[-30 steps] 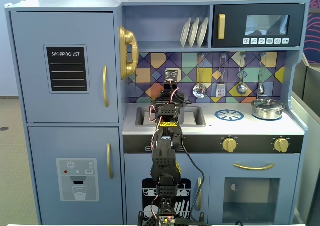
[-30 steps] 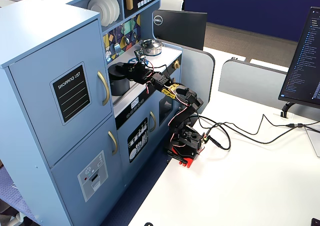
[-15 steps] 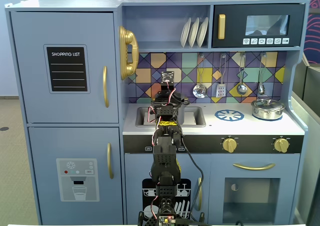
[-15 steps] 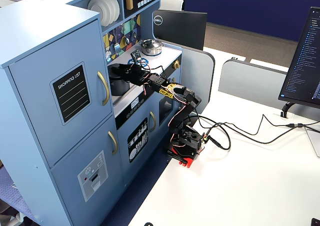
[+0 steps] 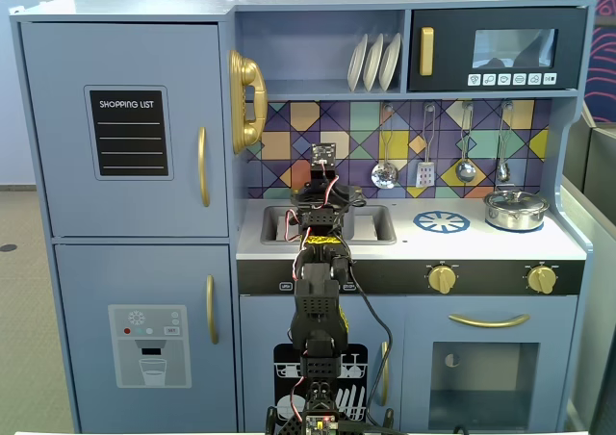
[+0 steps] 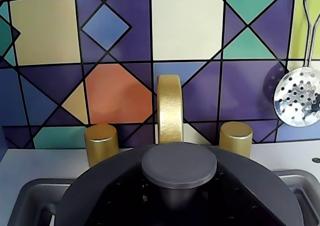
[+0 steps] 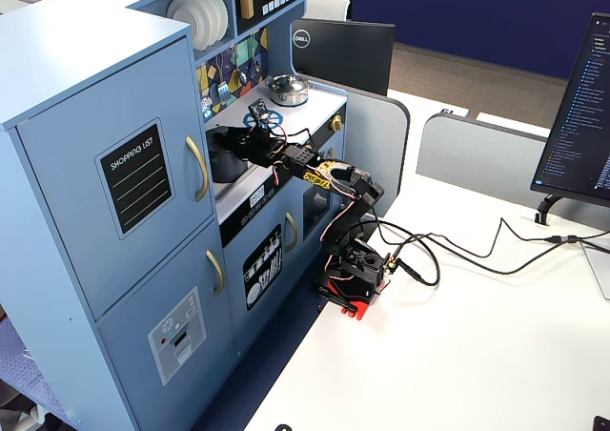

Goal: Pick up the lid from the counter and put it on the gray recipient

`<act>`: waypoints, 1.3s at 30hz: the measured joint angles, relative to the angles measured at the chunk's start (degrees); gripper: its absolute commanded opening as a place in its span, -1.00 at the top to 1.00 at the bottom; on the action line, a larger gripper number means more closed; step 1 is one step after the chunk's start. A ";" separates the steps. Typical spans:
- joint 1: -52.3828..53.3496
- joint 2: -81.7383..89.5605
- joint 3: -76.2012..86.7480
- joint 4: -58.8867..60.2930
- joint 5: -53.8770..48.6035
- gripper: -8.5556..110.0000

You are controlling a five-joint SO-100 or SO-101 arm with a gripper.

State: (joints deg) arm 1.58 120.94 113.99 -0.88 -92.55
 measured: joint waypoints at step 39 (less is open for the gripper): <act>1.85 13.71 -0.35 25.75 -1.14 0.58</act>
State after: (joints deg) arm 3.43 134.65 113.64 24.87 -93.69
